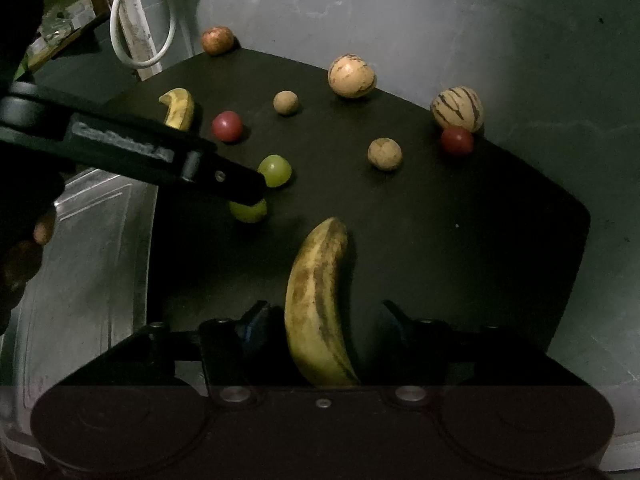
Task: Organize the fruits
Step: 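Grasp the spotted banana with the right tool while the left tool grasps a green grape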
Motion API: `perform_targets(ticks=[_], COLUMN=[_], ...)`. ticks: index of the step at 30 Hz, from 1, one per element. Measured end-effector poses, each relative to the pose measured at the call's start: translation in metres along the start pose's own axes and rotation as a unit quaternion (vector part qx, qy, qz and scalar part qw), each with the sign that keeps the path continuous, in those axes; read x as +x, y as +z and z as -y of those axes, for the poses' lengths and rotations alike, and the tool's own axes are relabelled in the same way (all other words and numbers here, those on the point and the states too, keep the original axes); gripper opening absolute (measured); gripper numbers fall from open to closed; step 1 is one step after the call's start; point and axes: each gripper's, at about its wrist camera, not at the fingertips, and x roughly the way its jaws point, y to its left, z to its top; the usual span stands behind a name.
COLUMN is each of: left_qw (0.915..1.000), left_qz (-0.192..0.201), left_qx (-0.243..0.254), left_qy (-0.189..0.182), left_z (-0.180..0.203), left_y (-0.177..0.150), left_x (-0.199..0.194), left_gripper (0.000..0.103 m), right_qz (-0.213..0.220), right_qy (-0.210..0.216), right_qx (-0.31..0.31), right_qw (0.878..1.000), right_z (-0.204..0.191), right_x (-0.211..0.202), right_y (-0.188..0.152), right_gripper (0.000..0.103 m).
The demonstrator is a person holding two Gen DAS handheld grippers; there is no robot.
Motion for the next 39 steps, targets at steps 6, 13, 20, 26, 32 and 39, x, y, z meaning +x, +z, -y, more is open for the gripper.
perform_targets(ticks=[6, 13, 20, 26, 32, 39], left_qw=[0.9996, 0.9994, 0.999, 0.9985, 0.9993, 0.9999], left_qz=[-0.027, -0.031, -0.032, -0.031, -0.025, -0.006], left_qx=[0.001, 0.012, 0.027, 0.04, 0.025, 0.013], left_qy=[0.008, 0.009, 0.016, 0.019, 0.008, 0.007], left_z=[0.0, 0.003, 0.009, 0.012, 0.009, 0.003], left_y=[0.001, 0.002, 0.002, 0.0, -0.001, -0.001], left_x=[0.015, 0.021, 0.025, 0.025, 0.024, 0.004], left_gripper=[0.054, 0.049, 0.031, 0.027, 0.025, 0.025], right_qz=[0.005, 0.006, 0.006, 0.005, 0.004, 0.012], right_qy=[0.007, 0.001, -0.01, -0.013, -0.004, 0.006], right_qx=[-0.007, -0.026, -0.042, -0.049, -0.04, -0.029], right_qw=[1.0, 1.0, 0.999, 0.999, 0.999, 0.999], right_z=[-0.001, -0.006, -0.009, -0.011, -0.008, -0.007], right_x=[0.0, 0.0, 0.0, 0.0, 0.0, -0.009], right_y=[0.0, 0.0, 0.0, -0.001, -0.001, 0.005], right_gripper=[0.048, 0.047, 0.036, 0.032, 0.031, 0.031])
